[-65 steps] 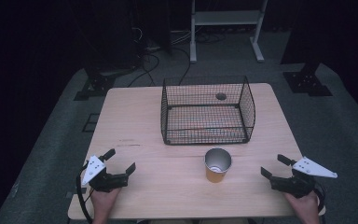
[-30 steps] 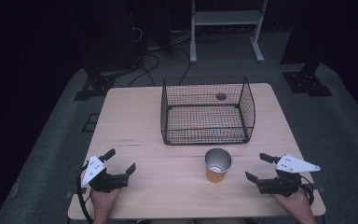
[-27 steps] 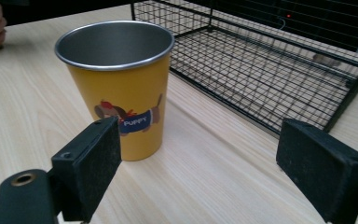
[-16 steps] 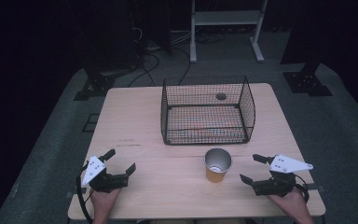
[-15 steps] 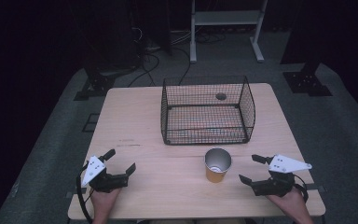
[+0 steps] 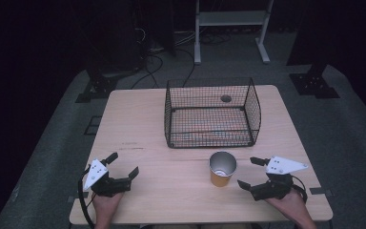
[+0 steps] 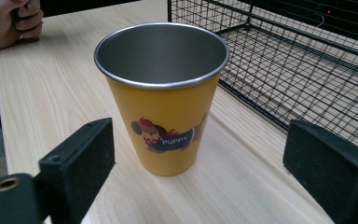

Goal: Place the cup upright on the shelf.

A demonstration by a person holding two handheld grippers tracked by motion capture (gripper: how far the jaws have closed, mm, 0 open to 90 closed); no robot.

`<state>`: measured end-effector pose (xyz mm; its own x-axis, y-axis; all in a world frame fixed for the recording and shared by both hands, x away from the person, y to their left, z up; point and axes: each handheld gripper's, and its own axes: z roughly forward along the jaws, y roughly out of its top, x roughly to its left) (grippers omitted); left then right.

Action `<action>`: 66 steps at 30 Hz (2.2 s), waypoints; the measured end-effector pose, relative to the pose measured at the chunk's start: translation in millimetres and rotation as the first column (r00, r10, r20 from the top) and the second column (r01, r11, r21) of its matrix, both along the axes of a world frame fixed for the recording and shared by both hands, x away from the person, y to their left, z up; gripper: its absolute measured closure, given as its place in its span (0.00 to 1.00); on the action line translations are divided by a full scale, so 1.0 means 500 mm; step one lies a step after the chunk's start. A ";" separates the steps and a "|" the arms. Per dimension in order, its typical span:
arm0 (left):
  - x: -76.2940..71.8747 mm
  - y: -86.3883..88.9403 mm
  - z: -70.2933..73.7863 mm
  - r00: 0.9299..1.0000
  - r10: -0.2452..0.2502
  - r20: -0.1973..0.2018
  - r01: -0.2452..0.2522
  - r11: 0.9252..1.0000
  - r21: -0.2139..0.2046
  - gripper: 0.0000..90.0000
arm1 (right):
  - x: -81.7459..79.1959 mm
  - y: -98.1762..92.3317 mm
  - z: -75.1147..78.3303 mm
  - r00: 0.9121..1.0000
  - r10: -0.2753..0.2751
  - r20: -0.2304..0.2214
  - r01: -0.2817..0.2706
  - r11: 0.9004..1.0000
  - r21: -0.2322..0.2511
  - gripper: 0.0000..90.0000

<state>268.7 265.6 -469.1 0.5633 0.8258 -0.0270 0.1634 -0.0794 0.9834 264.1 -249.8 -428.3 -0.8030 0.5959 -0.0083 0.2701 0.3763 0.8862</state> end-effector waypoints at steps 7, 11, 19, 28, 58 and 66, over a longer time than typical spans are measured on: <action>0.000 0.000 0.000 1.000 0.000 0.000 0.000 1.000 0.000 0.01 | 0.013 0.020 -0.003 1.000 0.018 -0.021 -0.018 1.000 -0.010 0.03; 0.000 0.000 0.000 1.000 0.000 0.000 0.000 1.000 0.001 0.01 | 0.018 0.032 -0.002 0.999 0.038 -0.026 -0.038 0.999 -0.007 0.02; 0.000 -0.001 0.000 1.000 -0.001 0.000 0.001 1.000 0.001 0.01 | 0.027 0.050 -0.002 0.997 0.067 -0.043 -0.067 0.998 -0.007 0.02; 0.000 -0.001 0.000 1.000 0.000 0.000 0.000 1.000 0.002 0.01 | 0.034 0.078 -0.002 0.993 0.106 -0.056 -0.107 0.994 -0.016 0.02; -0.001 -0.001 0.000 1.000 -0.001 0.001 0.001 1.000 0.004 0.01 | 0.069 0.120 0.004 0.992 0.110 -0.069 -0.114 0.992 -0.054 0.10; -0.001 -0.001 0.000 1.000 -0.001 0.001 0.001 1.000 0.005 0.01 | 0.069 0.118 0.005 0.990 0.121 -0.077 -0.125 0.990 -0.058 0.12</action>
